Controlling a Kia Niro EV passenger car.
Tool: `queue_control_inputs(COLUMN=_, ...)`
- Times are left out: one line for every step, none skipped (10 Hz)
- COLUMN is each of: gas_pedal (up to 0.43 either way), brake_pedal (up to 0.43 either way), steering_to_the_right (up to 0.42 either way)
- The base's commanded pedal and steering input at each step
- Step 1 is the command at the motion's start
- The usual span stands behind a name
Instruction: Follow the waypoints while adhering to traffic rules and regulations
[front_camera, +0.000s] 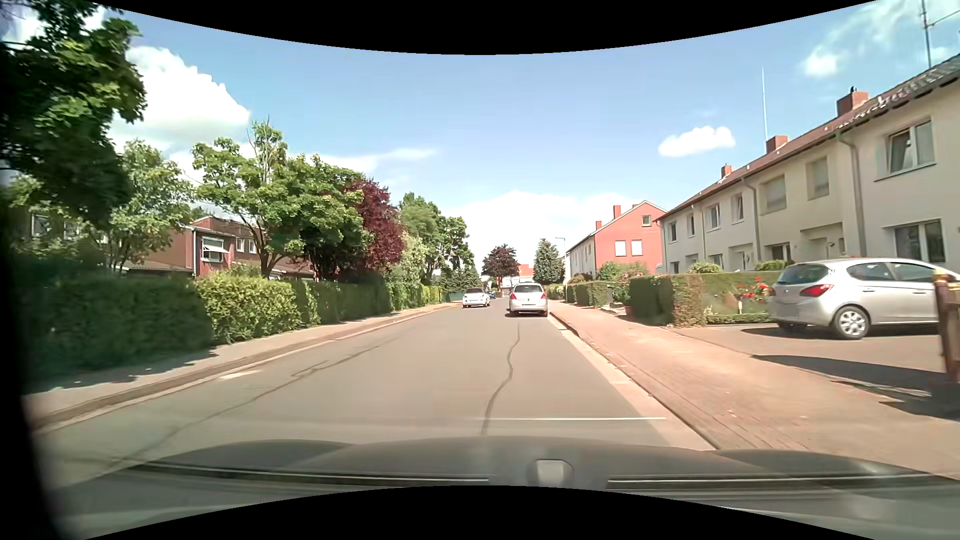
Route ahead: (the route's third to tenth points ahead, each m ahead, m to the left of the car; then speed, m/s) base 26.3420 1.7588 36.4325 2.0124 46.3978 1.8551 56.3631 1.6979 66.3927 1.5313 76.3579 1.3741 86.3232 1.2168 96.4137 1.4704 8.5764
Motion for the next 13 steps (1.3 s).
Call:
queue_control_inputs(gas_pedal=0.000, brake_pedal=0.006, steering_to_the_right=-0.060)
queue_control_inputs(gas_pedal=0.000, brake_pedal=0.006, steering_to_the_right=-0.062)
queue_control_inputs(gas_pedal=0.000, brake_pedal=0.006, steering_to_the_right=-0.064)
queue_control_inputs(gas_pedal=0.000, brake_pedal=0.006, steering_to_the_right=-0.064)
queue_control_inputs(gas_pedal=0.028, brake_pedal=0.006, steering_to_the_right=-0.065)
queue_control_inputs(gas_pedal=0.067, brake_pedal=0.006, steering_to_the_right=-0.065)
queue_control_inputs(gas_pedal=0.087, brake_pedal=0.006, steering_to_the_right=-0.065)
queue_control_inputs(gas_pedal=0.110, brake_pedal=0.006, steering_to_the_right=-0.064)
queue_control_inputs(gas_pedal=0.130, brake_pedal=0.006, steering_to_the_right=-0.061)
queue_control_inputs(gas_pedal=0.138, brake_pedal=0.006, steering_to_the_right=-0.055)
queue_control_inputs(gas_pedal=0.150, brake_pedal=0.006, steering_to_the_right=-0.048)
queue_control_inputs(gas_pedal=0.150, brake_pedal=0.006, steering_to_the_right=-0.037)
queue_control_inputs(gas_pedal=0.157, brake_pedal=0.006, steering_to_the_right=-0.022)
